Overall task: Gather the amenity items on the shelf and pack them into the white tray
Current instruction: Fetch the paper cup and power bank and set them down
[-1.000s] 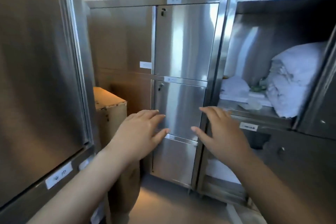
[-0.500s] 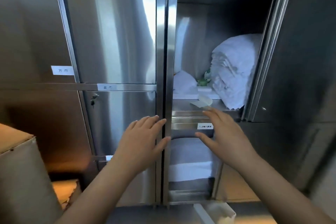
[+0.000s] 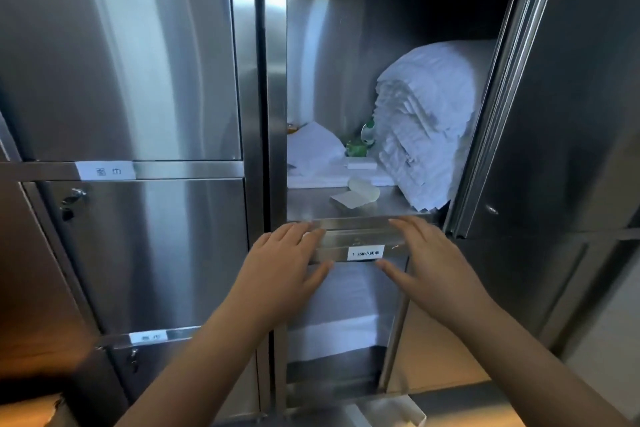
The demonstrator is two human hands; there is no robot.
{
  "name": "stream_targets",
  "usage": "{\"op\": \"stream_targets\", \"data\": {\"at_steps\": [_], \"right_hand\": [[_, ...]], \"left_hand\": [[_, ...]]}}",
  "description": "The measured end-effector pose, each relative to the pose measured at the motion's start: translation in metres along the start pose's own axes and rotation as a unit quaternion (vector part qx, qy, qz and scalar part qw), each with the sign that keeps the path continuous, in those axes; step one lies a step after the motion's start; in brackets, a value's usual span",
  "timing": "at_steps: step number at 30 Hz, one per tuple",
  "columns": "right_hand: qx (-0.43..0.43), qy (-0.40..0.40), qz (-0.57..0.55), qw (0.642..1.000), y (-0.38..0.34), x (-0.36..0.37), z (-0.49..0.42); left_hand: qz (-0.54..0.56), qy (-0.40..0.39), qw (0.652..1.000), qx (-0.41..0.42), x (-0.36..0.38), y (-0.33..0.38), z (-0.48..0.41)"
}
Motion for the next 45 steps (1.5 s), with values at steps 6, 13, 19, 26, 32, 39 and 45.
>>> {"op": "stream_targets", "data": {"at_steps": [6, 13, 19, 26, 32, 39, 45], "right_hand": [[0.015, -0.003, -0.014, 1.000, 0.093, 0.026, -0.039], [0.019, -0.014, -0.020, 1.000, 0.182, 0.064, -0.094], [0.023, -0.044, -0.033, 0.998, 0.225, 0.114, -0.131], [0.026, -0.061, -0.012, 0.998, 0.277, 0.165, -0.196], [0.045, -0.074, -0.026, 0.996, 0.321, 0.215, -0.262], [0.094, -0.091, -0.094, 0.987, 0.348, 0.285, -0.282], [0.065, -0.068, -0.152, 0.984, 0.352, 0.307, -0.296]], "left_hand": [[-0.021, -0.013, 1.000, 0.015, 0.055, 0.028, -0.092], [-0.044, -0.002, 0.999, 0.026, 0.110, 0.046, -0.178], [-0.040, -0.013, 0.999, 0.031, 0.166, 0.042, -0.240], [-0.022, -0.062, 0.997, 0.045, 0.260, 0.034, -0.336], [-0.019, -0.096, 0.992, 0.075, 0.336, 0.029, -0.412], [-0.033, -0.143, 0.981, 0.129, 0.392, 0.033, -0.437], [-0.013, -0.133, 0.982, 0.132, 0.391, 0.027, -0.443]]}}
Point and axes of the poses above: each hand's wrist, its own z-axis away from the middle knuckle, its own x-axis out of the palm, y = z × x, the point moved 10 cm from there along -z, towards the middle knuckle, and after that the axes turned 13 degrees about -x, right-handed, at the moved point
